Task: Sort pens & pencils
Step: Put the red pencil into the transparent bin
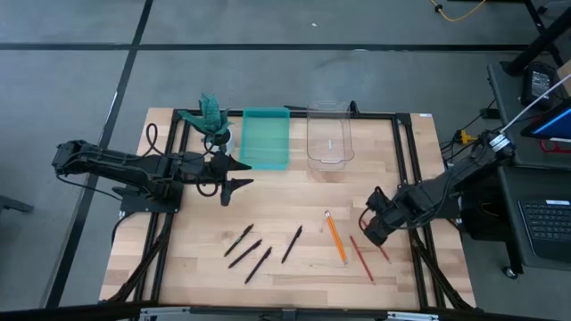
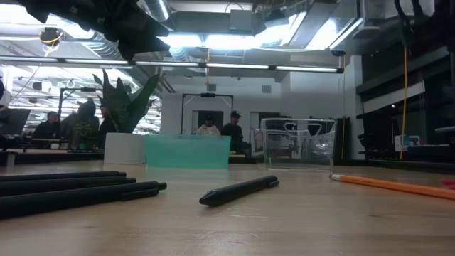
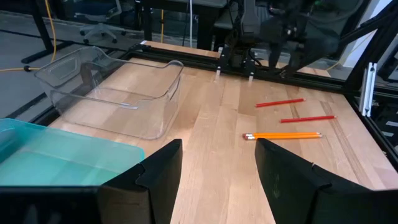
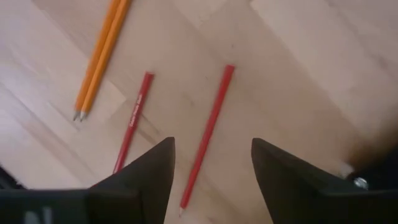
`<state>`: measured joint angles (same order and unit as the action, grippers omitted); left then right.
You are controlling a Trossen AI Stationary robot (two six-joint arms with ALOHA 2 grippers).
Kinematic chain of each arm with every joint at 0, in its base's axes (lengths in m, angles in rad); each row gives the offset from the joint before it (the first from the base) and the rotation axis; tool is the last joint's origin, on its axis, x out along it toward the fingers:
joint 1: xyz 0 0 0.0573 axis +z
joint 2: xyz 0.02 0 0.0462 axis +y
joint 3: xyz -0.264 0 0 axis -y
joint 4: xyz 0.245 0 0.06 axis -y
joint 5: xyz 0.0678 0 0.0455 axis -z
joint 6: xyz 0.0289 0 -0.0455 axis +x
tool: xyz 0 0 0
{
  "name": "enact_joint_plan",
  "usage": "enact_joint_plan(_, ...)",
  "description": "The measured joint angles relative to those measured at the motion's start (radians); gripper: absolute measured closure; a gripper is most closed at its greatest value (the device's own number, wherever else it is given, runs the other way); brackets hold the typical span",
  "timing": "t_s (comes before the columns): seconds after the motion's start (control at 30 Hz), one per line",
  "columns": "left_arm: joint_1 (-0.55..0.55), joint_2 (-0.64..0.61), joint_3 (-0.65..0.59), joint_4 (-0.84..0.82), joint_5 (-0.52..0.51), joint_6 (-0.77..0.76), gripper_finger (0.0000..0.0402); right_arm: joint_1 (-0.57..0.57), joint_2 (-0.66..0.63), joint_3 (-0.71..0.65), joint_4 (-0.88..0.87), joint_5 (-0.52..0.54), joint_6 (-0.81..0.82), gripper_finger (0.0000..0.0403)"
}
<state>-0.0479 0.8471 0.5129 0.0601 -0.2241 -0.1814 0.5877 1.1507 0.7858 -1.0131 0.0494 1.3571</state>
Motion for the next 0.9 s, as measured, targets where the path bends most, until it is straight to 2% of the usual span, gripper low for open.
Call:
enact_joint_plan(0.2, 0.000, 0.000, 0.000, 0.002, -0.012, 0.000, 0.0204, 0.000, 0.002, -0.104, 0.121, 0.000, 0.004, 0.0189)
enact_joint_plan(0.5, 0.000, 0.000, 0.000, 0.004, -0.112, 0.000, 0.0204, 0.000, 0.028, -0.182, 0.184, 0.000, 0.080, 0.0189)
enact_joint_plan(0.63, 0.000, -0.001, 0.000, 0.003, -0.113, 0.000, 0.0204, 0.000, 0.086, -0.182, 0.269, 0.000, 0.061, 0.0189)
enact_joint_plan(0.9, 0.000, 0.000, 0.000, 0.001, -0.112, 0.000, 0.0204, -0.015, 0.247, -0.168, 0.291, -0.040, 0.056, 0.0189)
